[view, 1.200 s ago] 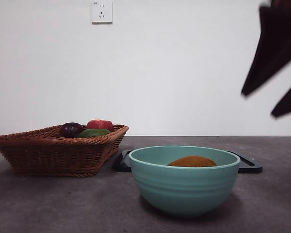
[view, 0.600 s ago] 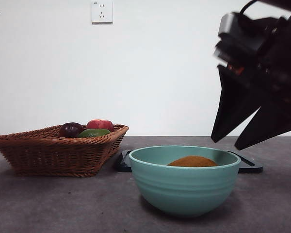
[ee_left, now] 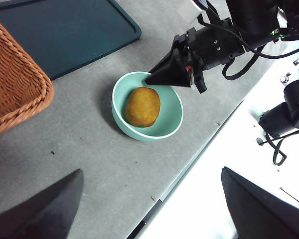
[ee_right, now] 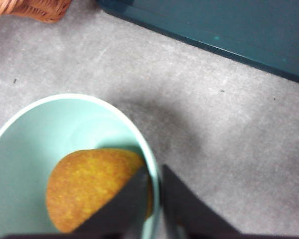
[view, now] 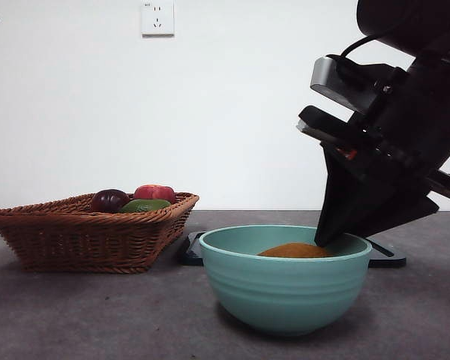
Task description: Pick up the wifruite, put it on the bowl, pick up the plate, put it on desk
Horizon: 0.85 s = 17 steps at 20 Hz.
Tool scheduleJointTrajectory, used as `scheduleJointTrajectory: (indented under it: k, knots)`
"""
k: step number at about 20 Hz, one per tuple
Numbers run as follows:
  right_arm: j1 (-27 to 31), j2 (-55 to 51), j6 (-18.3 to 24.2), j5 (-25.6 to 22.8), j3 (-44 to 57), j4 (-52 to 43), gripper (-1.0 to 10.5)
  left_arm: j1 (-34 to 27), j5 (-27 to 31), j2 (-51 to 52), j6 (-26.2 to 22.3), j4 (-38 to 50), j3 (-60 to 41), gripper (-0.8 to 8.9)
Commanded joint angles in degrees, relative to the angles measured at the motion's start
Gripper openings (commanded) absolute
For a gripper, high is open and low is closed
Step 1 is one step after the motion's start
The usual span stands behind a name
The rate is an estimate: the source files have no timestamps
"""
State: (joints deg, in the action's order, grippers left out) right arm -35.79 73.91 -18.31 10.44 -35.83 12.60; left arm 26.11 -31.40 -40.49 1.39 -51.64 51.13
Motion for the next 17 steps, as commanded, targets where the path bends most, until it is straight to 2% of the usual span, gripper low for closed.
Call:
scheduleJointTrajectory:
  k: [1, 8, 12, 17]
  knots:
    - [-0.6, 0.7, -0.3, -0.2, -0.3, -0.5, 0.1, 0.3, -0.2, -0.3, -0.5, 0.4, 0.5, 4.36]
    - [-0.9, 0.5, -0.4, 0.0, -0.4, -1.1, 0.1, 0.3, -0.2, -0.3, -0.5, 0.4, 0.5, 4.36]
    - [-1.1, -0.8, -0.6, 0.0, -4.4, 0.0, 0.1, 0.3, -0.2, -0.3, -0.5, 0.4, 0.5, 4.36]
    - [1.0, -0.1, 1.2, -4.5, -13.4, 6.3, 0.1, 0.3, -0.2, -0.3, -0.5, 0.4, 0.5, 4.36]
